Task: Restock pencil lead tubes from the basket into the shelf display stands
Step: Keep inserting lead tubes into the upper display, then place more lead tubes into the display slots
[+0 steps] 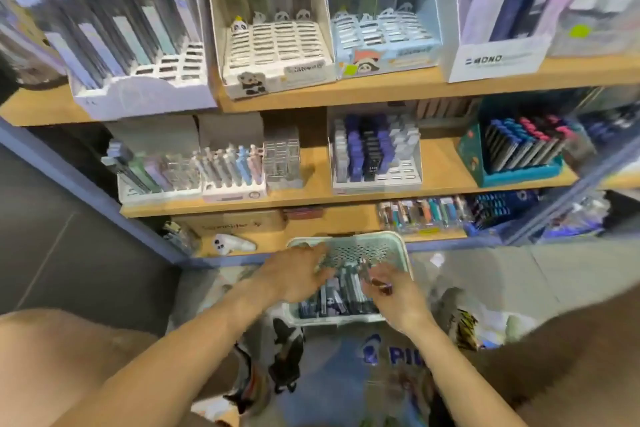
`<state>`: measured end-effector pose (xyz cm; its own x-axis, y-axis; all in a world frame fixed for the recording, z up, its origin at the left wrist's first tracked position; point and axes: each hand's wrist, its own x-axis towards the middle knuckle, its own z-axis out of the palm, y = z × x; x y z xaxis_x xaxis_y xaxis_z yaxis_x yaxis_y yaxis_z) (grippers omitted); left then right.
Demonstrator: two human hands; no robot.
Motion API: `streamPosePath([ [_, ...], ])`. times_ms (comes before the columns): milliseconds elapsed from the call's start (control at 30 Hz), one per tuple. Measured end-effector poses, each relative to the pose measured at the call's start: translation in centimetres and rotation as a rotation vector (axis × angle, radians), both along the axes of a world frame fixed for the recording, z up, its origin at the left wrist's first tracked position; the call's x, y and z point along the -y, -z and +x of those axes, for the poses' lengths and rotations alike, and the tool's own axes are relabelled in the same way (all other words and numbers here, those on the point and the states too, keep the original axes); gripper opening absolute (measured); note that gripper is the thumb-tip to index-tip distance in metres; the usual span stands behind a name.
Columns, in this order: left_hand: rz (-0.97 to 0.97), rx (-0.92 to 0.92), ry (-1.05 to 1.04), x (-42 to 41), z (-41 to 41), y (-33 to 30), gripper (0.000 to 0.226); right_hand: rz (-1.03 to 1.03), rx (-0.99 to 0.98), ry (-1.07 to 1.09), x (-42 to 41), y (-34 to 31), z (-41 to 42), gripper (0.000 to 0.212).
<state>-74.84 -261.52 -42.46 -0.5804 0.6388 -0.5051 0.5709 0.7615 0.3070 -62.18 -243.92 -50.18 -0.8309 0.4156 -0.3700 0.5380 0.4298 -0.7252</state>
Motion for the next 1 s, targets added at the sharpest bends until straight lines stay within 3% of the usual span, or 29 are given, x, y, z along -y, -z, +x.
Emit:
streamPosePath([
  [133, -0.148, 0.139, -0.162, -0.6, 1.0, 5.0, 0.067, -0.029, 0.215, -0.09, 0.2, 2.7, 0.5, 0.038],
  [267, -0.186, 0.215, -0.413, -1.3, 1.3, 9.0, 0.058, -0.105, 0.296, -0.044, -0.5, 4.4, -1.7, 0.034],
  [400, -0.205, 0.218, -0.572, -2.4, 0.7, 12.6, 0.048, -0.162, 0.342, -0.044, -0.2, 7.4, -5.0, 0.016],
  [500, -0.197, 0.27, -0.67, -3.5, 0.4, 14.9, 0.043, -0.19, 0.411, -0.082, 0.4, 10.1, -7.2, 0.043],
  [733, -0.259, 0.259, -0.834, -5.5, 1.2, 19.0, 0.066, -0.116, 0.46, -0.079, 1.9, 13.9, -9.8, 0.054],
  [933, -0.26, 0.262, -0.772, -5.2, 1.7, 19.8, 0.055, -0.138, 0.473, -0.058, 3.5, 14.8, -10.3, 0.091],
  [1000, -0.258, 0.261, -0.746, -4.9, 1.7, 19.9, 0.056, -0.119, 0.489, -0.104, 3.8, 15.1, -10.3, 0.091],
])
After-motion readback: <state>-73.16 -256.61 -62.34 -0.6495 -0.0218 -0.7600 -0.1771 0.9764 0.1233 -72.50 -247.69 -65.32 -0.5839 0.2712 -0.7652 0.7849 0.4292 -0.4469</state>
